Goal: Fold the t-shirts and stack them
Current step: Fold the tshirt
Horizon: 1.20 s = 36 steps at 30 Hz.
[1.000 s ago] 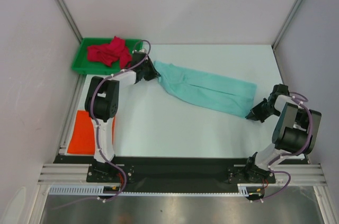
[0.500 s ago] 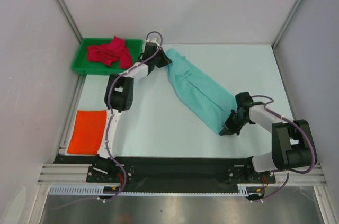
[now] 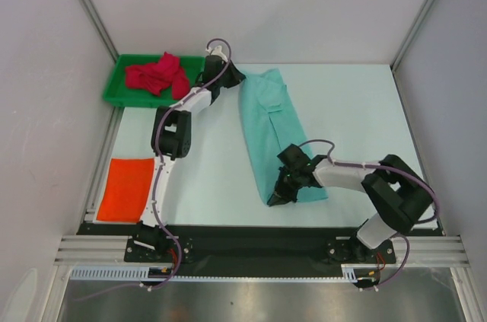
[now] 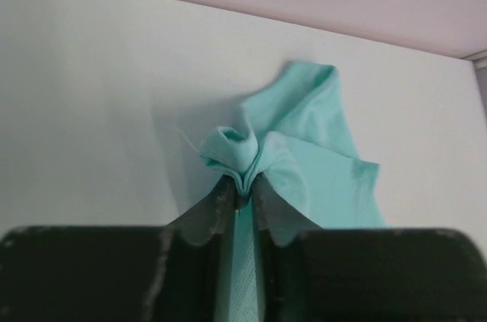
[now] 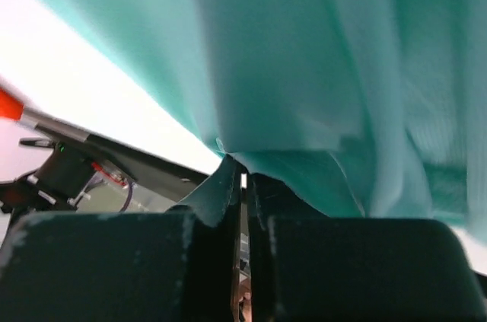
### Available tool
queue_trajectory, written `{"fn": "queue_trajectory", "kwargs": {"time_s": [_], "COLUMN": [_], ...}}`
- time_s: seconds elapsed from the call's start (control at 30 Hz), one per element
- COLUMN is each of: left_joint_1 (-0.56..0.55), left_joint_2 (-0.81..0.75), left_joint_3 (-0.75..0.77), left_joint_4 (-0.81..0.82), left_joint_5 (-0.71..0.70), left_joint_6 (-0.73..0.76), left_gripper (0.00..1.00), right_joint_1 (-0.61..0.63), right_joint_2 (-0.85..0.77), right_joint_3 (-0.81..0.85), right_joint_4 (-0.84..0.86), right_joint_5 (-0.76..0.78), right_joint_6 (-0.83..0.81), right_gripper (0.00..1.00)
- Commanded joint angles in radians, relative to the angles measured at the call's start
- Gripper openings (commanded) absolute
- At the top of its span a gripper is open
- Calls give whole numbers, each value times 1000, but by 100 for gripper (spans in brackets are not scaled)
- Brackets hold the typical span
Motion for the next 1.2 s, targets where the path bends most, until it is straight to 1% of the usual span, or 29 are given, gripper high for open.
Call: {"fn": "queue_trajectory", "kwargs": {"time_s": [0.0, 0.03, 0.07, 0.13, 0.17, 0.23, 0.27, 0.33, 0.37, 0.4, 0.43, 0.47, 0.5, 0.53, 0.57, 0.6, 0.63, 0.67, 0.7, 0.73, 0.77, 0.8, 0.83, 0.9, 0.93, 1.0, 1.03, 1.07, 1.17], "left_joint_1": [42, 45, 54, 63, 69, 74, 75, 74, 72, 72, 72, 66, 62, 57, 48, 40, 31, 10, -3, -15, -39, -55, -85, -125, -157, -175, -185, -190, -195], "left_joint_2": [-79, -84, -91, -128, -148, -208, -226, -296, -330, -363, -398, -488, -536, -595, -702, -764, -816, -864, -963, -1008, -1060, -1154, -1206, -1326, -1355, -1398, -1415, -1415, -1369], "left_joint_3": [2, 16, 17, 13, 1, -15, -16, -24, -36, -56, -111, -151, -202, -321, -387, -456, -587, -651, -714, -840, -907, -976, -1109, -1270, -1311, -1415, -1441, -1461, -1477], "left_joint_4": [14, -6, -37, -81, -115, -165, -213, -265, -296, -310, -321, -337, -339, -334, -327, -322, -321, -333, -342, -345, -347, -339, -327, -292, -282, -236, -209, -151, -129], "left_joint_5": [-10, -10, -5, -4, -5, -2, 6, 35, 55, 76, 93, 111, 116, 127, 131, 138, 147, 153, 170, 185, 197, 213, 226, 243, 246, 263, 307, 331, 334], "left_joint_6": [84, 104, 140, 171, 202, 239, 277, 315, 322, 325, 331, 337, 342, 345, 346, 345, 345, 345, 342, 319, 301, 278, 224, 182, 153, 106, 52, 41, 46], "left_gripper": [21, 24, 34, 43, 56, 62, 68, 69, 69, 69, 69, 69, 69, 69, 69, 70, 70, 70, 70, 70, 71, 71, 71, 71, 71, 69, 63, 60, 52], "right_joint_1": [99, 127, 133, 153, 159, 170, 184, 188, 190, 190, 190, 190, 190, 185, 181, 166, 156, 143, 112, 95, 80, 46, 29, -14, -61, -106, -138, -152, -224], "right_joint_2": [110, 138, 161, 215, 223, 232, 229, 217, 186, 171, 149, 104, 74, 51, 30, -21, -47, -79, -136, -170, -194, -246, -269, -311, -335, -349, -352, -351, -336], "right_joint_3": [69, 112, 132, 206, 223, 247, 264, 280, 290, 296, 304, 309, 307, 301, 295, 275, 255, 234, 209, 157, 137, 114, 82, 50, 24, 8, 8, 19, 42], "right_joint_4": [177, 192, 224, 216, 208, 200, 176, 140, 93, 71, 42, -26, -48, -65, -109, -137, -159, -171, -170, -168, -163, -160, -157, -157, -148, -128, -128, -139, -217], "right_joint_5": [37, 34, 23, 8, 0, -35, -43, -74, -77, -84, -84, -72, -66, -74, -71, -57, -31, -28, -28, -29, -32, -49, -54, -60, -69, -109, -114, -114, -104], "right_joint_6": [126, 139, 145, 142, 127, 104, 87, 16, -14, -83, -115, -145, -171, -204, -220, -229, -235, -243, -245, -249, -261, -268, -274, -286, -286, -289, -294, -304, -349], "right_gripper": [4, 5, 6, 9, 21, 29, 40, 45, 52, 54, 55, 60, 61, 62, 62, 62, 63, 63, 63, 63, 63, 63, 62, 62, 60, 56, 55, 52, 51]}}
